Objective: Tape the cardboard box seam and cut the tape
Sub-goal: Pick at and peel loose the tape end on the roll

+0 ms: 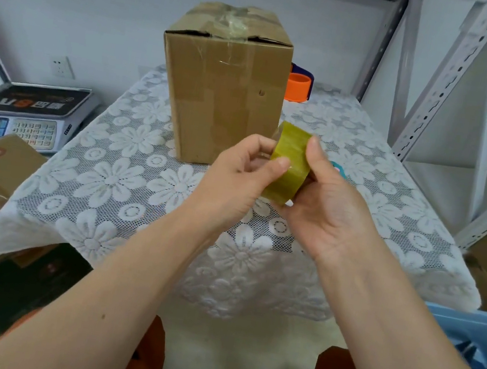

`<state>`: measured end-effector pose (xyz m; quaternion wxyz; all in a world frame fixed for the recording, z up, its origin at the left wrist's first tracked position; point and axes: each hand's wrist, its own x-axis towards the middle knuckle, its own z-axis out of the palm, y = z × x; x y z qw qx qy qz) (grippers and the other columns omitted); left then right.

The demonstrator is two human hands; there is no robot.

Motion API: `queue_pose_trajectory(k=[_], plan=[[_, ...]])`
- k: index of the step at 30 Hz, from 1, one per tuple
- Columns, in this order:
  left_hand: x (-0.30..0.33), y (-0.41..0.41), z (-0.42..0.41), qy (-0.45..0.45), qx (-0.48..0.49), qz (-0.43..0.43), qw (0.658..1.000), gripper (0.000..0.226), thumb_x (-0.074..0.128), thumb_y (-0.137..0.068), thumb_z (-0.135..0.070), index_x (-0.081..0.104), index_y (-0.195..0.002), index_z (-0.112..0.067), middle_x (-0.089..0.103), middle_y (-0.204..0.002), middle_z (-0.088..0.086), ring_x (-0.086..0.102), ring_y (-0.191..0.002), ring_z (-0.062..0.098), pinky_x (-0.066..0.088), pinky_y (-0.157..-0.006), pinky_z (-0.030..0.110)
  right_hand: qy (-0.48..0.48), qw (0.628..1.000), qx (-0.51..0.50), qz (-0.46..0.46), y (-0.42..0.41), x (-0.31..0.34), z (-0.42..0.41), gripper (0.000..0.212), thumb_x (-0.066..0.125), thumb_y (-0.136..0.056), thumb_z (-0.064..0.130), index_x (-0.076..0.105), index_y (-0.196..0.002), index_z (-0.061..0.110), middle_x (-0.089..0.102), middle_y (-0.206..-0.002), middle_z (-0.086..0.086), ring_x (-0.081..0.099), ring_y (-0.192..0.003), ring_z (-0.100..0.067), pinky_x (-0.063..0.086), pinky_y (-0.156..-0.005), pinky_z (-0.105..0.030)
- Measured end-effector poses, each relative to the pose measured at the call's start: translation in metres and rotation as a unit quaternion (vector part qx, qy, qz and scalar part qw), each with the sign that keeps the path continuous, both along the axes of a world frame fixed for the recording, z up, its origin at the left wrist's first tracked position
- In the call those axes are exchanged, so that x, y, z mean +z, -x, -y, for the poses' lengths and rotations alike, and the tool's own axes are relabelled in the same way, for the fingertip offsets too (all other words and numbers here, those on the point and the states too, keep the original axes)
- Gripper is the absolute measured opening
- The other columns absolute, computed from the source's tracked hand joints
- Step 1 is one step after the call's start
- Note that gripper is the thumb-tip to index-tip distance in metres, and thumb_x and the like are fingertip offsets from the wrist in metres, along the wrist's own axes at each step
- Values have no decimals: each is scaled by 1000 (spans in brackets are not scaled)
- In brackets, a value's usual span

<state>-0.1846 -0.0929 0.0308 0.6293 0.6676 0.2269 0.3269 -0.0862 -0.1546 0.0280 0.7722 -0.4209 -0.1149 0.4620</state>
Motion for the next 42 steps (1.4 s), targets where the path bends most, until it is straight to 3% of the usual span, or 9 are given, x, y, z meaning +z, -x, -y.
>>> queue_pose_trajectory(k=[4, 10, 13, 15, 19, 23, 30, 39, 42], plan=[[-4, -7, 7, -20, 43, 5, 999, 22, 78, -75, -9, 63, -91, -6, 69, -79, 8, 63, -71, 16, 54, -70, 32, -9, 1000, -6, -25, 5, 1, 0, 30, 63, -87, 29, 67, -107, 7, 71, -110, -16, 69, -101, -28, 51, -95, -45], [2, -6, 1, -31, -13, -11, 999, 19, 70, -81, -5, 65, -99, -9, 71, -84, 5, 66, -75, 12, 53, -74, 28, 24, 999, -7, 48, -1, 3, 2, 28, 64, -86, 33, 70, -105, 14, 73, -108, -9, 69, -101, -23, 49, -96, -45], [4, -1, -5, -44, -48, -37, 997, 19, 67, -85, -6, 65, -104, -9, 70, -89, 7, 63, -79, 14, 52, -81, 33, 47, 995, -28, 83, -5, 5, 3, 21, 67, -82, 33, 70, -92, 14, 73, -90, -6, 69, -81, -17, 54, -73, -30], [3, 1, -5, -40, -49, -56, 996, 16, 66, -87, -10, 65, -102, -13, 67, -84, 2, 59, -79, 15, 53, -86, 41, 70, 992, -44, 100, -6, 6, 2, 17, 70, -81, 32, 63, -75, 16, 58, -61, 3, 51, -54, -10, 42, -52, -21], [-2, -5, 4, -20, -37, -70, 997, 8, 60, -91, -15, 61, -100, -16, 68, -81, -3, 64, -79, 14, 54, -85, 46, 80, 991, -59, 91, -7, 4, 1, 35, 69, -83, 28, 47, -58, 19, 37, -40, 7, 32, -40, -8, 30, -45, -21], [-6, -9, 7, -13, -27, -68, 997, 17, 60, -92, -27, 62, -101, -13, 70, -85, -1, 66, -81, 13, 57, -81, 42, 75, 991, -51, 96, -9, 5, 5, 32, 68, -83, 26, 49, -58, 18, 39, -42, 7, 35, -42, -8, 34, -48, -21], [1, -9, -5, 14, -100, -78, 992, 22, 61, -88, -19, 61, -109, -12, 67, -96, 6, 63, -89, 20, 52, -91, 51, 74, 991, -54, 100, -14, 6, 6, 25, 68, -84, 27, 55, -66, 17, 41, -40, 8, 37, -43, -7, 36, -48, -19], [-2, -23, 10, 40, 16, -41, 998, 31, 63, -60, -21, 60, -88, -8, 61, -69, 4, 56, -69, 18, 51, -72, 40, 28, 992, -82, 93, -4, -1, -1, 18, 67, -85, 21, 57, -73, 13, 46, -65, -5, 45, -61, -15, 41, -56, -24], [0, -22, 9, 46, 13, -37, 998, 31, 61, -59, -18, 59, -88, -8, 59, -65, 3, 55, -68, 18, 51, -73, 41, -4, 993, -84, 78, -1, -1, -2, 26, 64, -88, 18, 59, -63, 12, 48, -48, 2, 46, -44, -8, 43, -48, -19]])
